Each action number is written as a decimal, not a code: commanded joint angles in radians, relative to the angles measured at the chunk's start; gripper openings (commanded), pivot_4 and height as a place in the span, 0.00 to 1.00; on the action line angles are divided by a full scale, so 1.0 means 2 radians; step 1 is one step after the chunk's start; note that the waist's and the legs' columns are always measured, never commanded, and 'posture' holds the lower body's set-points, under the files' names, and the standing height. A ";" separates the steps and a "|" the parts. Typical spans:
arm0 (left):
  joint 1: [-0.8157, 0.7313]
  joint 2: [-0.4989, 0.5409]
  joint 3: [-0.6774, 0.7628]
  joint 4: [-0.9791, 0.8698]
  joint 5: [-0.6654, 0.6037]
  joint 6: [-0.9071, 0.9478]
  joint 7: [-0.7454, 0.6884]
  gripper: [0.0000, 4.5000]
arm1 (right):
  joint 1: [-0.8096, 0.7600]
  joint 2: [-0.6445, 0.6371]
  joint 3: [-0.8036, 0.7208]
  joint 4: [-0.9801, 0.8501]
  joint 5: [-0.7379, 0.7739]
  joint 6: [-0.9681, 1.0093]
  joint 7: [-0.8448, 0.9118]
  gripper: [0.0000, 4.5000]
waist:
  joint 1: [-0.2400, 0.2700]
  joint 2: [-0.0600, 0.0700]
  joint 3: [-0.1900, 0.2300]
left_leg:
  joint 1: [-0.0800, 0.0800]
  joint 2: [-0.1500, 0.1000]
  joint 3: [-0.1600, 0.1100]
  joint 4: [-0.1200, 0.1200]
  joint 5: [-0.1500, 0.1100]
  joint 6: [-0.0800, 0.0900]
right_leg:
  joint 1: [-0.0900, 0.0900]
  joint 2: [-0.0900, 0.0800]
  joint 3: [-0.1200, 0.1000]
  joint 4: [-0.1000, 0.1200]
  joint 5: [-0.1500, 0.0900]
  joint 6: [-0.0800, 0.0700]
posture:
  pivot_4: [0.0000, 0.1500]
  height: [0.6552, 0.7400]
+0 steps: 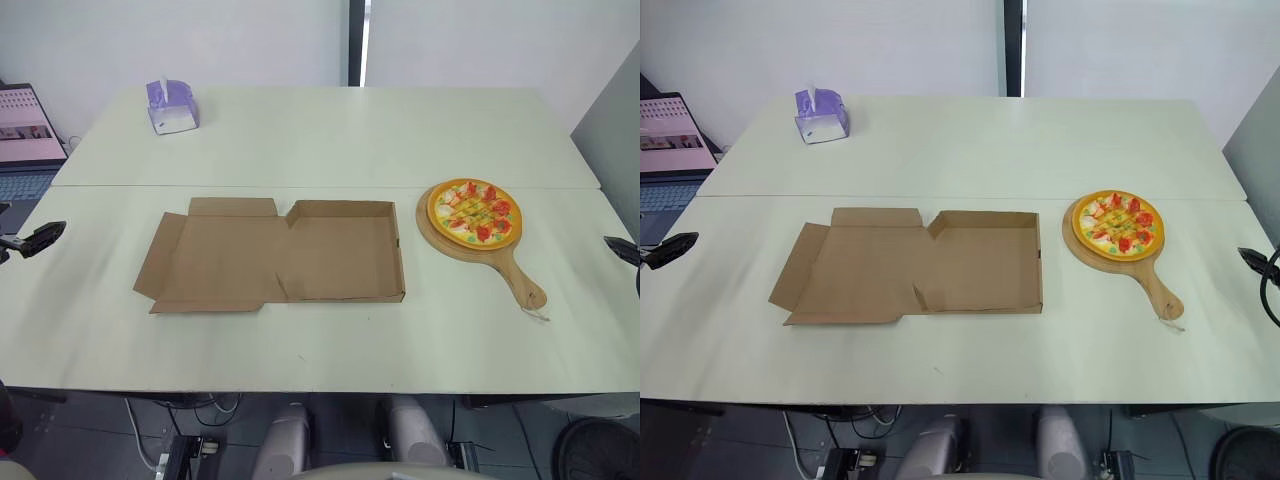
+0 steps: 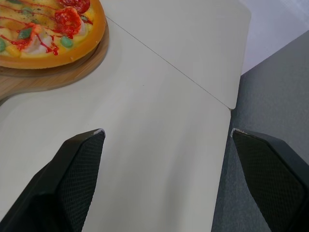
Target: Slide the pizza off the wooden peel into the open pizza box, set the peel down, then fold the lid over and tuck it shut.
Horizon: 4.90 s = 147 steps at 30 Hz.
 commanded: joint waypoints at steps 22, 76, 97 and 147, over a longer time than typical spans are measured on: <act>-0.015 0.002 0.016 0.001 -0.015 -0.032 0.052 1.00 | 0.006 -0.002 -0.021 -0.012 0.011 0.009 -0.005 1.00 | 0.000 0.000 0.000 | 0.000 0.000 0.000 0.000 0.000 0.000 | 0.000 0.000 0.000 0.000 0.000 0.000 | 1.00 1.00; 0.017 -0.242 -0.147 -0.802 -0.338 0.410 -0.047 1.00 | 0.051 0.170 0.090 -0.180 0.035 0.175 -0.100 0.91 | 0.008 -0.002 0.001 | 0.000 0.000 0.000 0.002 -0.001 0.001 | 0.004 0.001 0.001 -0.008 0.004 0.002 | 1.00 1.00; -0.004 -0.233 -0.126 -0.763 -0.346 0.420 -0.037 1.00 | -0.003 0.187 0.058 -0.218 0.052 0.171 -0.136 0.35 | 0.006 -0.001 0.001 | 0.000 0.000 0.001 0.002 -0.001 0.001 | 0.004 0.002 0.002 -0.008 0.004 0.001 | 1.00 1.00; 0.073 -0.027 0.043 -0.729 -0.426 0.508 -0.066 1.00 | -0.216 0.223 0.222 -0.103 -0.073 -0.154 -0.016 0.35 | 0.005 0.001 0.004 | -0.009 0.001 0.008 0.002 -0.001 0.001 | -0.010 0.003 0.010 -0.005 0.007 0.000 | 1.00 1.00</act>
